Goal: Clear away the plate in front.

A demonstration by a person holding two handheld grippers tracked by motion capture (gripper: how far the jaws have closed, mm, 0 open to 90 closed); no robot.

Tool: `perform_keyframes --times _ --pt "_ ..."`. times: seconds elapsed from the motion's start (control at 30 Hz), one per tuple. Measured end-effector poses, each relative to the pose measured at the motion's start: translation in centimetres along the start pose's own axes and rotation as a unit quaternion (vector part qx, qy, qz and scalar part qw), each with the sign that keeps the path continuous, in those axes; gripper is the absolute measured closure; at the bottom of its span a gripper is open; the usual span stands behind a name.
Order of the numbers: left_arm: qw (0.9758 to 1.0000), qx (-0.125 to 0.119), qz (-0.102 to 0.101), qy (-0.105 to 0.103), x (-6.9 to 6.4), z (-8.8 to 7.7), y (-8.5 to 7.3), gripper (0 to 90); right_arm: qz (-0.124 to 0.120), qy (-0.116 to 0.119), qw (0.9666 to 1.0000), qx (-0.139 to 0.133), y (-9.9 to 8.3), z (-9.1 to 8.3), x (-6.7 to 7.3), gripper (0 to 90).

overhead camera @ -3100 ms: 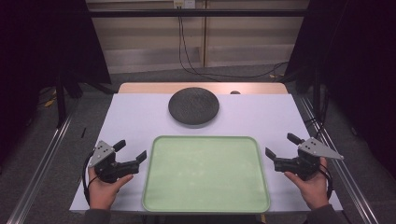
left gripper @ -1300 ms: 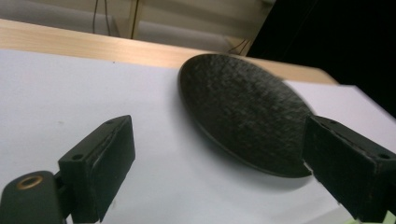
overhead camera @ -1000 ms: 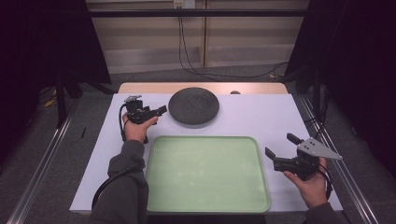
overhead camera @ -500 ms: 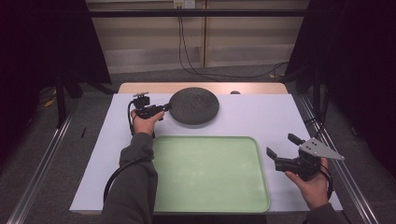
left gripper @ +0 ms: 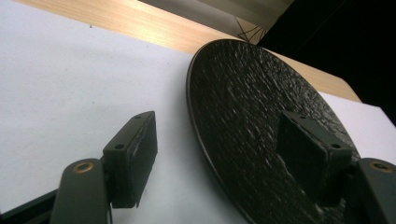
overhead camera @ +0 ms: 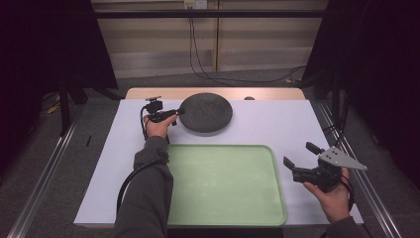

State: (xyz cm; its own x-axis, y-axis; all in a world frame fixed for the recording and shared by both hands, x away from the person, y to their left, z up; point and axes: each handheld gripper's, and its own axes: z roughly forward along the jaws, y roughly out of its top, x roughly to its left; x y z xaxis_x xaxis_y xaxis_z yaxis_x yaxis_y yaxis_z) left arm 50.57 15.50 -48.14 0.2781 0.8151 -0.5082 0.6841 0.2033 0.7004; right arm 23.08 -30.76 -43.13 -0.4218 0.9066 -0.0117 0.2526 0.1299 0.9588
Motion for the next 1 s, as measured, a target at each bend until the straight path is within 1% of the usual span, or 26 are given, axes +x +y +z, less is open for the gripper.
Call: perform_keyframes --times 0.03,0.07,0.1,0.13,0.17,0.2,0.23,0.27,0.3,0.37,0.43,0.47,0.5,0.57,0.6,0.7,0.73,0.8,0.83,0.9,0.93,0.97,1.0 --pt "1.0 0.0 0.0 0.0 0.0 0.0 0.0 30.2 0.0 0.0 1.0 0.0 0.0 0.0 0.0 6.3" --pt "1.0 0.001 -0.008 -0.001 0.1 0.1 0.0 30.2 0.0 0.0 1.0 0.0 0.0 0.0 0.0 6.3" --pt "0.9998 -0.001 -0.017 0.006 0.2 0.3 0.0 31.0 0.0 -0.001 1.0 0.001 0.0 0.0 0.0 6.3" --pt "0.9999 -0.001 -0.012 0.009 0.3 0.4 0.1 32.6 0.0 0.002 1.0 0.002 0.0 0.0 -0.1 6.3" --pt "0.9999 -0.001 -0.012 0.009 0.3 0.4 0.1 32.8 0.0 0.002 1.0 0.002 0.0 0.0 -0.1 6.3" --pt "0.9999 0.005 -0.012 0.01 0.5 0.5 0.0 33.4 0.0 -0.002 1.0 0.001 0.0 0.0 -0.1 6.3" --pt "0.9998 0.002 -0.02 0.008 0.4 0.7 -0.1 34.2 0.001 -0.002 1.0 0.002 0.0 0.0 -0.1 6.3" --pt "0.9998 0.007 -0.019 0.008 0.4 0.8 -0.1 34.4 0.0 -0.002 1.0 0.002 0.0 0.0 -0.1 6.4" --pt "0.9996 0.008 -0.023 0.011 0.4 0.9 -0.1 34.8 -0.001 -0.003 1.0 0.002 0.0 0.0 -0.1 6.4" --pt "0.9997 0.008 -0.022 0.009 0.5 1.1 -0.2 36.2 0.0 -0.003 1.0 0.003 0.0 0.1 -0.1 6.4" --pt "0.9994 0.009 -0.031 0.014 0.7 1.3 -0.3 36.3 -0.002 -0.003 1.0 0.003 0.0 0.1 -0.1 6.4" --pt "0.9993 0.01 -0.033 0.013 0.7 1.4 -0.4 37.4 -0.001 -0.001 1.0 0.004 0.0 0.1 -0.1 6.4" --pt "0.9993 0.012 -0.03 0.02 0.7 1.5 -0.4 38.3 -0.001 -0.005 1.0 0.001 0.0 0.0 -0.2 6.4" --pt "0.9991 0.009 -0.034 0.022 0.7 1.6 -0.4 39.2 -0.003 -0.005 1.0 -0.004 0.0 0.0 -0.2 6.4" --pt "0.999 0.005 -0.035 0.027 0.6 1.7 -0.4 39.5 -0.002 -0.006 1.0 -0.005 0.0 -0.1 -0.2 6.4" --pt "0.9991 0.005 -0.037 0.022 0.6 1.8 -0.4 38.0 0.0 -0.01 0.9999 -0.004 0.0 -0.1 -0.3 6.4" --pt "0.9989 0.002 -0.037 0.028 0.5 1.9 -0.4 38.0 0.0 -0.01 0.9999 -0.004 0.0 -0.1 -0.3 6.4" --pt "0.9989 0.0 -0.036 0.029 0.5 2.0 -0.4 39.0 0.006 -0.006 0.9999 -0.006 0.1 -0.1 -0.4 6.4" --pt "0.9987 -0.002 -0.039 0.033 0.4 2.2 -0.4 39.0 0.004 -0.008 0.9999 -0.007 0.1 -0.1 -0.5 6.4" --pt "0.9977 -0.009 -0.059 0.032 0.3 2.3 -0.4 40.0 0.005 -0.009 0.9999 -0.007 0.1 -0.1 -0.5 6.4" --pt "0.998 -0.011 -0.056 0.025 0.4 2.5 -0.5 40.3 0.006 -0.01 0.9999 -0.005 0.1 -0.1 -0.5 6.4" --pt "0.9976 -0.013 -0.062 0.028 0.3 2.6 -0.5 40.8 0.006 -0.011 0.9999 -0.005 0.1 -0.1 -0.5 6.4" --pt "0.9977 -0.016 -0.062 0.023 0.3 2.8 -0.6 41.4 0.005 -0.011 0.9999 -0.006 0.1 -0.2 -0.6 6.3"
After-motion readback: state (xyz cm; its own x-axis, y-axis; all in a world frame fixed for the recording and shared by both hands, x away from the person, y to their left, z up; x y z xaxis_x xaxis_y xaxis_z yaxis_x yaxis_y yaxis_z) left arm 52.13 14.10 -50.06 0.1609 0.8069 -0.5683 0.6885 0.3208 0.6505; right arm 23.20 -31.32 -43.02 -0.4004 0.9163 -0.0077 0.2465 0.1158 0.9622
